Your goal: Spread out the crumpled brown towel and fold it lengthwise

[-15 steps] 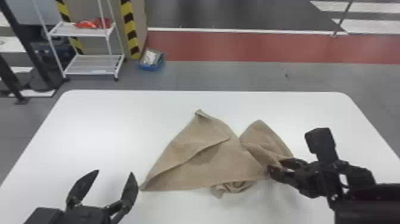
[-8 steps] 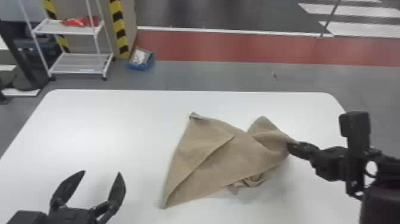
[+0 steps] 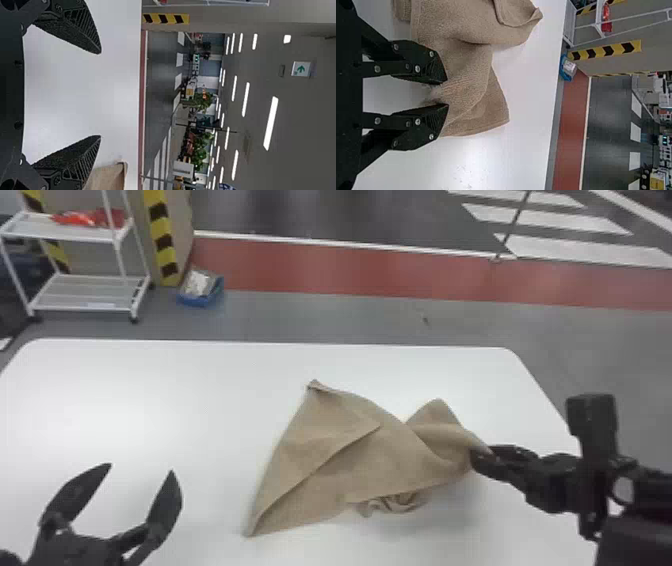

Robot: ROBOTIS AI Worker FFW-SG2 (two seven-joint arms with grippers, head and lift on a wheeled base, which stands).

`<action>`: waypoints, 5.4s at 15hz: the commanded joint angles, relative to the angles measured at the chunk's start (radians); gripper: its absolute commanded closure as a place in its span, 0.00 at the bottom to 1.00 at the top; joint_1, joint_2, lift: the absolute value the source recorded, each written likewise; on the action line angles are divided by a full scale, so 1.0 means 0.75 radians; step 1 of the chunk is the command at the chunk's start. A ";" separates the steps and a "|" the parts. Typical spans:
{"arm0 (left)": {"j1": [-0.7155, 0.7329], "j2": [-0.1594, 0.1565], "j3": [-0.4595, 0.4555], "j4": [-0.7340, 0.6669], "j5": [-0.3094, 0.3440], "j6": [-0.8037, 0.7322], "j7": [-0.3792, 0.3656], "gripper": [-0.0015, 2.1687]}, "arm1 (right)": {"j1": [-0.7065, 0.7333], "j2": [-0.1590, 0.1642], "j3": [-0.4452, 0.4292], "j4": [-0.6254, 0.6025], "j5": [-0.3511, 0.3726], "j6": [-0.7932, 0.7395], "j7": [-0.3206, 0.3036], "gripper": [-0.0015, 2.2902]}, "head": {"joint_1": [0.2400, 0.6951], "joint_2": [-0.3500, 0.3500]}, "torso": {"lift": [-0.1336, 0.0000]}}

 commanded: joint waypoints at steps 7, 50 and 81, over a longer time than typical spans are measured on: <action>-0.006 -0.008 -0.055 -0.124 -0.090 0.271 -0.586 0.10 | 0.031 0.001 -0.211 0.010 -0.009 -0.012 -0.034 0.02 | 1.00 0.00 | 0.07; -0.215 -0.008 0.048 -0.519 -0.174 1.118 -0.339 0.79 | 0.049 -0.335 0.354 0.421 0.433 -1.087 0.162 0.65 | 1.00 0.28 | 0.07; -0.201 -0.008 0.170 -0.484 -0.045 1.118 -0.443 0.30 | 0.010 -0.297 -0.055 0.207 0.473 -1.071 0.287 0.42 | 1.00 0.21 | 0.07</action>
